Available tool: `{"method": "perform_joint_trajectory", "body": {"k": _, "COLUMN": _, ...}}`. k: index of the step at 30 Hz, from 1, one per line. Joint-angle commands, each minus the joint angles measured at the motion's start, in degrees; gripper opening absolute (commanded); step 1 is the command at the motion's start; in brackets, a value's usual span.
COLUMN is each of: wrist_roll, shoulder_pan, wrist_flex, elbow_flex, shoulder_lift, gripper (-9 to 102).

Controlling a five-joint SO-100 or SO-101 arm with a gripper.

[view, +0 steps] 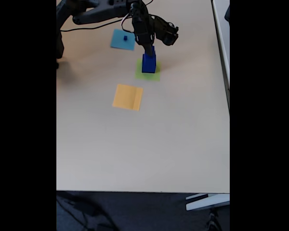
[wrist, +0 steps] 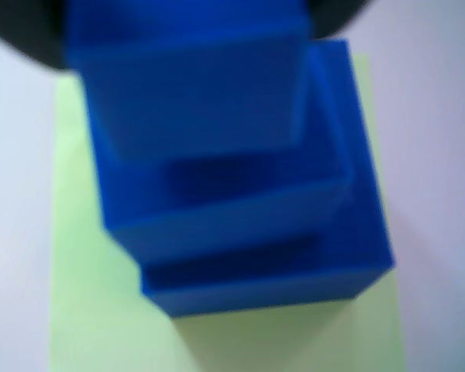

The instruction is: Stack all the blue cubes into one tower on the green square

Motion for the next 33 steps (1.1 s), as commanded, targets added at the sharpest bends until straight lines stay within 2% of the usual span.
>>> {"method": "perform_joint_trajectory", "body": {"k": 1, "wrist_roll": -0.4, "shoulder_pan": 0.5, "wrist_flex": -0.5, "elbow_flex": -0.3, "shoulder_lift": 1.6, "gripper": 1}}
{"method": "perform_joint_trajectory", "body": {"k": 19, "wrist_roll": -0.2, "shoulder_pan": 0.4, "wrist_flex": -0.8, "elbow_flex": -0.4, "shoulder_lift": 1.1, "gripper": 9}}
{"method": "perform_joint_trajectory", "body": {"k": 26, "wrist_roll": -0.4, "shoulder_pan": 0.3, "wrist_flex": -1.0, "elbow_flex": -0.4, "shoulder_lift": 1.1, "gripper": 21}}
{"method": "perform_joint_trajectory", "body": {"k": 33, "wrist_roll": -0.5, "shoulder_pan": 0.3, "wrist_flex": -1.2, "elbow_flex": -0.4, "shoulder_lift": 1.1, "gripper": 27}}
